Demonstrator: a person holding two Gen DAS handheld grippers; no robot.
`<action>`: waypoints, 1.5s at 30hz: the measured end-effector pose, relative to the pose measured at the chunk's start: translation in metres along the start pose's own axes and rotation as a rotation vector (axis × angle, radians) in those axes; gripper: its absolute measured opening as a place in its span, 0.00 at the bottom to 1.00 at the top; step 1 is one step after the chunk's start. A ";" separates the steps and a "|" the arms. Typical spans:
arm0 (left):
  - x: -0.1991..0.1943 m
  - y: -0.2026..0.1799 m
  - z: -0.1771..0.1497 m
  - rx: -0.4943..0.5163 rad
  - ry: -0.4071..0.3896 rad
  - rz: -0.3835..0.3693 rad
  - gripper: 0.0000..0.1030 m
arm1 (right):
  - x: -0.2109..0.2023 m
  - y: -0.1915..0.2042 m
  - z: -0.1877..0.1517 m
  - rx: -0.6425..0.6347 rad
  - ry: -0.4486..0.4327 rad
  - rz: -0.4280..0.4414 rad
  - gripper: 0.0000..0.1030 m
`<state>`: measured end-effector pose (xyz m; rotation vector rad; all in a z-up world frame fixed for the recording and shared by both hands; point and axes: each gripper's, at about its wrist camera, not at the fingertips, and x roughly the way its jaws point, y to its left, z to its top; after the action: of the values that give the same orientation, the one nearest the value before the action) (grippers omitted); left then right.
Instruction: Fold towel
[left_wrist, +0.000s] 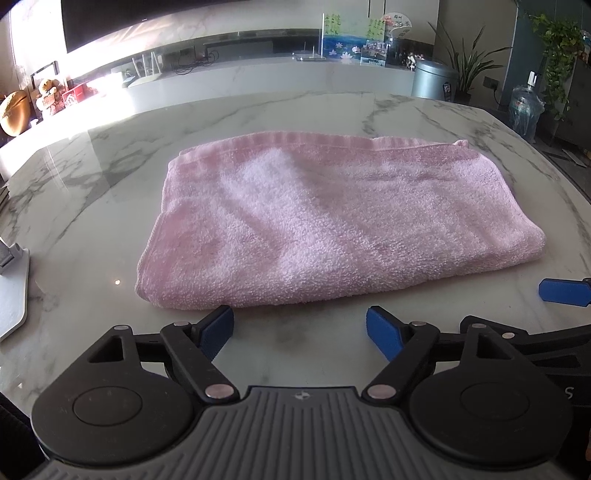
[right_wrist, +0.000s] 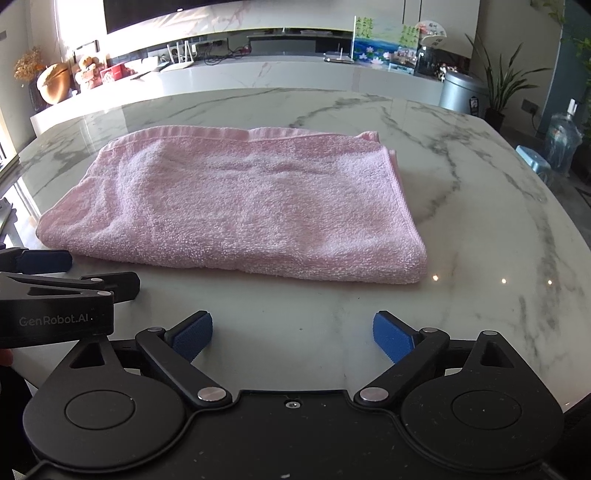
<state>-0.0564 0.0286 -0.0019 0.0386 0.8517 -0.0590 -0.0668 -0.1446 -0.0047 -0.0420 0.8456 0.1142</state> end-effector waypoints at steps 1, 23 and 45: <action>0.000 0.000 0.000 -0.002 0.000 0.003 0.80 | 0.000 0.000 0.000 0.002 -0.003 -0.002 0.93; 0.001 0.002 -0.002 -0.022 0.001 0.017 0.84 | 0.000 -0.001 -0.007 0.033 -0.037 -0.028 1.00; 0.001 0.002 -0.003 -0.023 -0.010 0.018 0.84 | 0.001 0.000 -0.008 0.034 -0.045 -0.032 1.00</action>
<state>-0.0579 0.0307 -0.0044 0.0244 0.8422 -0.0319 -0.0726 -0.1452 -0.0107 -0.0205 0.8019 0.0702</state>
